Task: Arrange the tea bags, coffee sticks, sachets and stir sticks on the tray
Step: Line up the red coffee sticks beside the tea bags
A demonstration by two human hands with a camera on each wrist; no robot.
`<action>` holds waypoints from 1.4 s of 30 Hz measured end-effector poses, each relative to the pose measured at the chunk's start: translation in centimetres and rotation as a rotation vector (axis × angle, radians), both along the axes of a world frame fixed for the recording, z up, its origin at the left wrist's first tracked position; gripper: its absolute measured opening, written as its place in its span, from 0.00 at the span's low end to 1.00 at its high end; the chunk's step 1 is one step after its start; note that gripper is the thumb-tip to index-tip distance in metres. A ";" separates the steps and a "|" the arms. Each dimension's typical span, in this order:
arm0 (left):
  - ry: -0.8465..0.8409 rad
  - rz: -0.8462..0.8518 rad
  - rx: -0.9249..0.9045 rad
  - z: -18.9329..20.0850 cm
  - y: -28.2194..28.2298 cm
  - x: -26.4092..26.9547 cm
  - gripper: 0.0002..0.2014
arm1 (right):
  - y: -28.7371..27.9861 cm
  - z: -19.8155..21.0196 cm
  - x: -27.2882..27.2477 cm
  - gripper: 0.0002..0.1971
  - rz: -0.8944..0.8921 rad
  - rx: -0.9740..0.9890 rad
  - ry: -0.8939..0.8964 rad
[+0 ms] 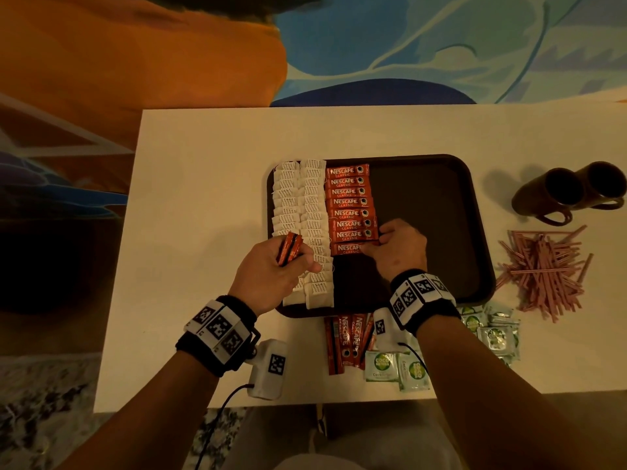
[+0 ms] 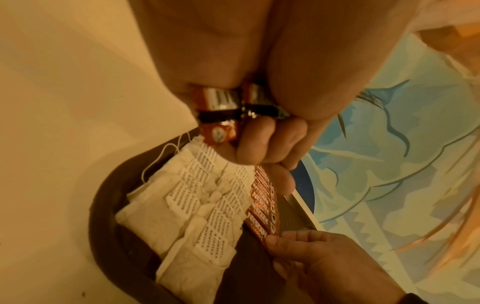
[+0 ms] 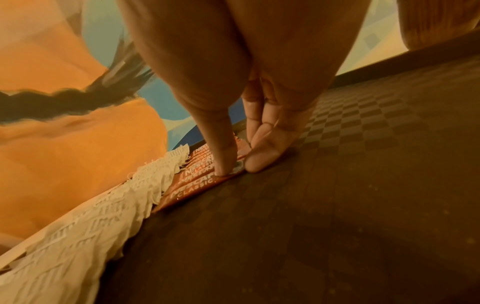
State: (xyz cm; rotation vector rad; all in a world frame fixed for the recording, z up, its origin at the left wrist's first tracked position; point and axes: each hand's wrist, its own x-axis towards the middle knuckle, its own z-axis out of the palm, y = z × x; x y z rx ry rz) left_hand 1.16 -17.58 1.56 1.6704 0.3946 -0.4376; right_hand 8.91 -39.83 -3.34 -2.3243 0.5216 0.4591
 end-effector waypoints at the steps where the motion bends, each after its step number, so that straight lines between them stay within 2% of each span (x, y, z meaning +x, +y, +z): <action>1: 0.002 0.002 -0.005 0.0 -0.1 0.0 0.03 | 0.0 -0.1 0.0 0.25 -0.001 -0.001 -0.001; 8: 0.020 -0.001 -0.038 0.1 -0.5 0.0 0.03 | -0.1 -0.1 -0.1 0.25 0.021 -0.031 -0.026; 11: 0.032 -0.031 -0.059 0.5 -0.8 0.0 0.03 | 0.0 1.1 -0.3 0.21 0.080 -0.086 -0.131; 13: 0.024 -0.067 -0.079 0.7 -1.1 0.1 0.03 | 0.4 2.9 -0.6 0.15 0.124 0.015 -0.197; 15: 0.007 -0.118 -0.076 0.9 -1.3 0.3 0.06 | 1.1 5.2 -1.2 0.09 0.191 0.242 -0.187; 17: -0.019 -0.187 -0.055 1.1 -1.7 0.5 0.07 | 1.8 7.2 -1.9 0.07 0.310 0.445 -0.169; 19: -0.063 -0.241 -0.031 1.5 -2.0 0.6 0.04 | 2.4 8.3 -2.3 0.09 0.412 0.532 -0.170; 21: -0.075 -0.250 -0.029 1.8 -2.3 0.7 0.01 | 2.6 8.7 -2.5 0.11 0.449 0.539 -0.184; 25: -0.057 -0.303 -0.044 2.0 -2.5 0.6 0.02 | 2.4 8.5 -2.6 0.10 0.441 0.523 -0.186; 30: -0.030 -0.349 -0.056 1.9 -2.9 0.3 0.03 | 2.4 8.2 -2.9 0.04 0.471 0.493 -0.167; 36: -0.021 -0.356 -0.037 1.6 -2.7 0.0 0.03 | 1.6 7.5 -2.9 0.02 0.492 0.494 -0.186; 39: 0.013 -0.289 -0.103 1.5 -2.3 -0.1 0.07 | 0.9 7.3 -2.7 0.02 0.467 0.514 -0.216; 42: 0.012 -0.217 -0.156 2.0 -1.5 -0.4 0.18 | -0.1 7.6 -2.7 0.03 0.438 0.536 -0.199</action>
